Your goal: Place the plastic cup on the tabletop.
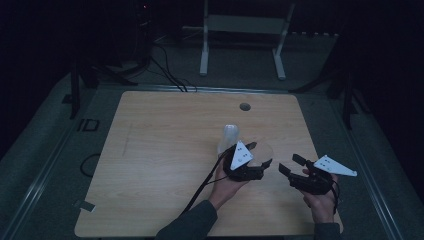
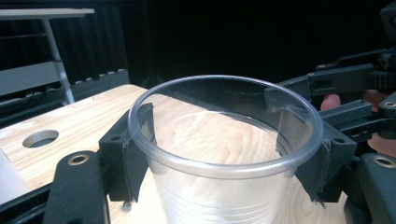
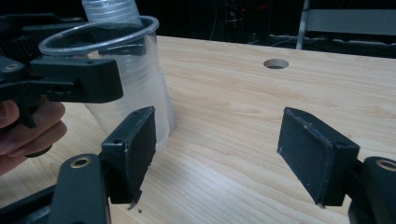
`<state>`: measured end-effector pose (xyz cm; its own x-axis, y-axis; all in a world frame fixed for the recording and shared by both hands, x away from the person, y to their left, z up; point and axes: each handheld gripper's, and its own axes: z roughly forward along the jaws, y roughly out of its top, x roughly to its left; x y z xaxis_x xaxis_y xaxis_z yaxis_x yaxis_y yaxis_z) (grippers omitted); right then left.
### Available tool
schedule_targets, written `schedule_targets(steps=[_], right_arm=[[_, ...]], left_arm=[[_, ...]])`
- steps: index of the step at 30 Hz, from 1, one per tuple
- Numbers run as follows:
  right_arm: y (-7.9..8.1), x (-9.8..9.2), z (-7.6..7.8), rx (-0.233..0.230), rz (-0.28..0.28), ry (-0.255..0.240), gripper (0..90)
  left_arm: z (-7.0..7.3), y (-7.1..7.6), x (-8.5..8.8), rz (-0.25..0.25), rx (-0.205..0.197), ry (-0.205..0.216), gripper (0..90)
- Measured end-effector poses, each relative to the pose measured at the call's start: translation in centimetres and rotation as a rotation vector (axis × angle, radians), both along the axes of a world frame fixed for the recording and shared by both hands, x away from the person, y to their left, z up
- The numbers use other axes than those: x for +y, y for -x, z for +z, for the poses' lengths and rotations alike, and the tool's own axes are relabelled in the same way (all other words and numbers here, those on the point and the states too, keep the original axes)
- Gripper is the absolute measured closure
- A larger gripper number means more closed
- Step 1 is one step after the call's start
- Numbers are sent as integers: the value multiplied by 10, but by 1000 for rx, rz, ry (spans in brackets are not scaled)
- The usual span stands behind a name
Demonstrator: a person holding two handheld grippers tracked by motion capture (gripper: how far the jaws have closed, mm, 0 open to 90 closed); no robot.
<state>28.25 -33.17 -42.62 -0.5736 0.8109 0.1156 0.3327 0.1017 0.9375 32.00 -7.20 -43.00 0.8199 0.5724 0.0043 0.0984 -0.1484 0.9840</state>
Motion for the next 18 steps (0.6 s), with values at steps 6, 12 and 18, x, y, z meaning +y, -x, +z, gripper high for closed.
schedule_targets(steps=[6,12,18], right_arm=[[0,0,0,-1,1,0,278],[0,0,-1,2,2,1,277],[0,-1,-1,2,1,-1,277]], left_arm=[[-4,0,0,-6,4,4,281],[-6,-1,0,-5,6,4,281],[-9,-1,-2,-8,13,3,280]])
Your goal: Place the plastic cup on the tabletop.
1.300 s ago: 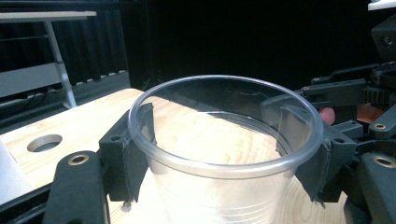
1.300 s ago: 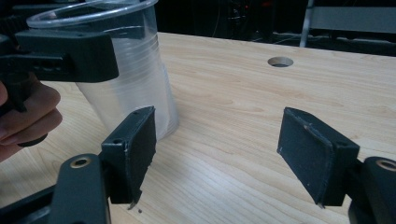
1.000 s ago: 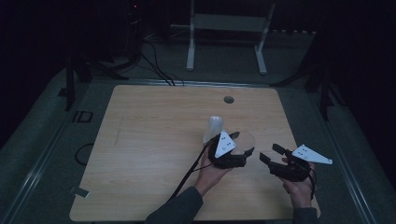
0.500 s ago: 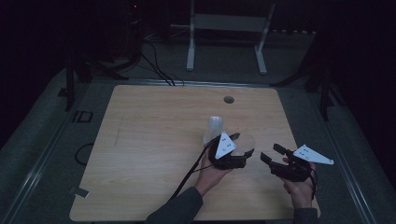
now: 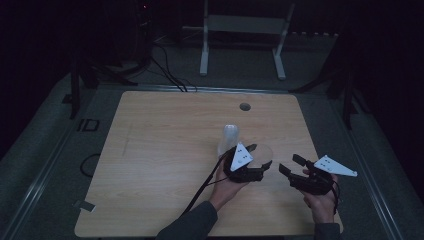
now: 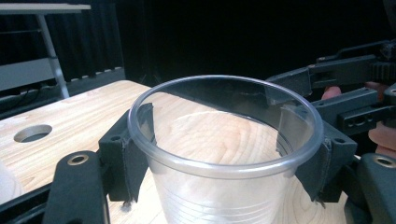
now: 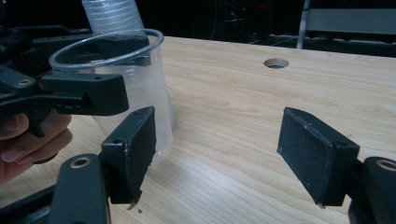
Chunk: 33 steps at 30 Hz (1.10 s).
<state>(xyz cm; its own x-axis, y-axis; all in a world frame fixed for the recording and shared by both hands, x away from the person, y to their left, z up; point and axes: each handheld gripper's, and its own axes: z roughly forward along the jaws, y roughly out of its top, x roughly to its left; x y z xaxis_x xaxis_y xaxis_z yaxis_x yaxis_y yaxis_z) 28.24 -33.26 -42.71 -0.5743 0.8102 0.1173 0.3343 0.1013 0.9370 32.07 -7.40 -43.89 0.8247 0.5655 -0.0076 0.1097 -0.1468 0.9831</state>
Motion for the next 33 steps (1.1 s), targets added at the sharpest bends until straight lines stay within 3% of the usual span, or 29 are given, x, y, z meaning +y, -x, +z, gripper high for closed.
schedule_targets(steps=[33], right_arm=[[1,-3,0,0,-7,-4,278]], left_arm=[[-20,-3,-4,17,16,-28,276]])
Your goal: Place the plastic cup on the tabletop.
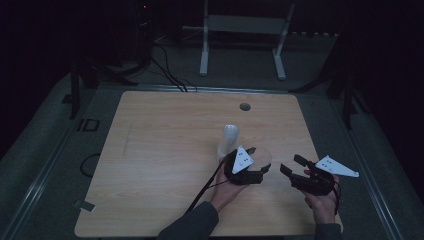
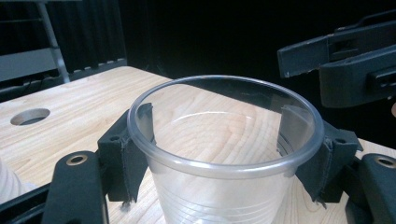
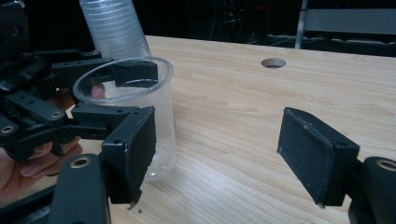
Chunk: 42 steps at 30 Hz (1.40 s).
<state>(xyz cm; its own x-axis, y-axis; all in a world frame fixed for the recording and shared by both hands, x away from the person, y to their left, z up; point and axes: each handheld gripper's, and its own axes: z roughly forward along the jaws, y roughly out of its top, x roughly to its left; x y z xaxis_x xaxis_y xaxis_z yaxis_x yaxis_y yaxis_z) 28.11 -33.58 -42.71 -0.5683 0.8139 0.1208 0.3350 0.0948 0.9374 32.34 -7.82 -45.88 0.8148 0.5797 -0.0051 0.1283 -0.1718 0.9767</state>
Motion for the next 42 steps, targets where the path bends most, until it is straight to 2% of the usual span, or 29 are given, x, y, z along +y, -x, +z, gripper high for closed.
schedule_targets(steps=[42], right_arm=[[0,-1,-1,1,-1,-1,277]], left_arm=[[-22,-8,-4,7,43,-24,270]])
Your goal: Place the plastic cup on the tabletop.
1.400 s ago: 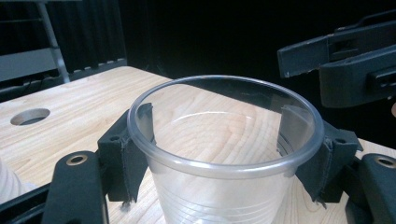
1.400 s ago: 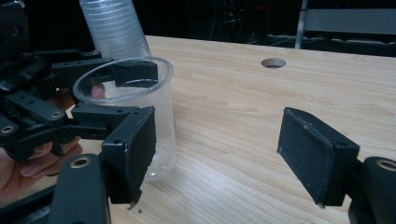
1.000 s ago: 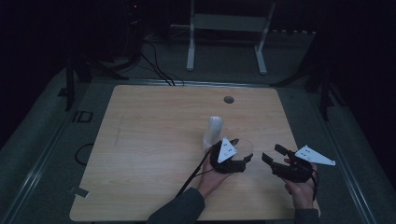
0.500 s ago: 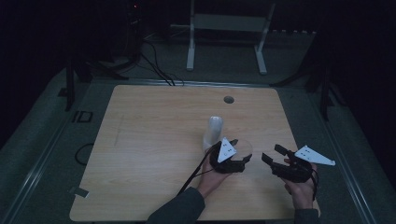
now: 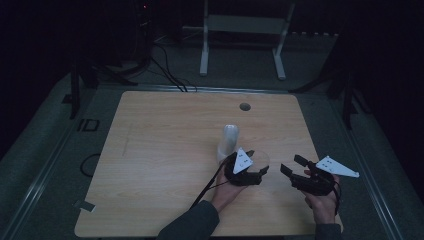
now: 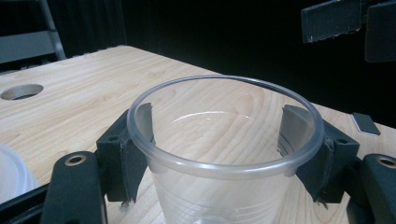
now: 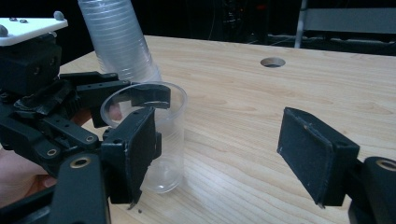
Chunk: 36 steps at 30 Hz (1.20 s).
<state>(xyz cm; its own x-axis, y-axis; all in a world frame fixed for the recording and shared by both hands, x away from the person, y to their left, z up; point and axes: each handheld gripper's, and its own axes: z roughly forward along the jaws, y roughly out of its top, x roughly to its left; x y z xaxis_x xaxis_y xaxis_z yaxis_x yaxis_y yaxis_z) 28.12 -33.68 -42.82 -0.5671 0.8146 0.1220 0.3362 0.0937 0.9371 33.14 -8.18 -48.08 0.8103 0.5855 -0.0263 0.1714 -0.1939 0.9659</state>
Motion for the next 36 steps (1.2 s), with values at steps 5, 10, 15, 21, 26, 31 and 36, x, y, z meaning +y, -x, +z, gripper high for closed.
schedule_targets(steps=[5,10,15,21,26,31,36], right_arm=[[0,0,0,1,1,0,277],[0,0,0,0,0,0,277],[0,0,0,-1,1,1,277],[0,0,0,-1,1,1,277],[1,0,0,-2,1,1,277],[1,0,0,-4,0,3,277],[1,0,0,-3,0,3,277]], left_arm=[[-2,0,-1,1,4,-7,270],[-4,0,-1,-3,9,-16,268],[-7,0,-1,-10,17,-14,267],[-10,1,0,-18,27,-21,263],[-11,1,1,-21,32,-28,254],[-13,2,2,-21,42,-36,240],[-13,4,2,-17,55,-52,198]])
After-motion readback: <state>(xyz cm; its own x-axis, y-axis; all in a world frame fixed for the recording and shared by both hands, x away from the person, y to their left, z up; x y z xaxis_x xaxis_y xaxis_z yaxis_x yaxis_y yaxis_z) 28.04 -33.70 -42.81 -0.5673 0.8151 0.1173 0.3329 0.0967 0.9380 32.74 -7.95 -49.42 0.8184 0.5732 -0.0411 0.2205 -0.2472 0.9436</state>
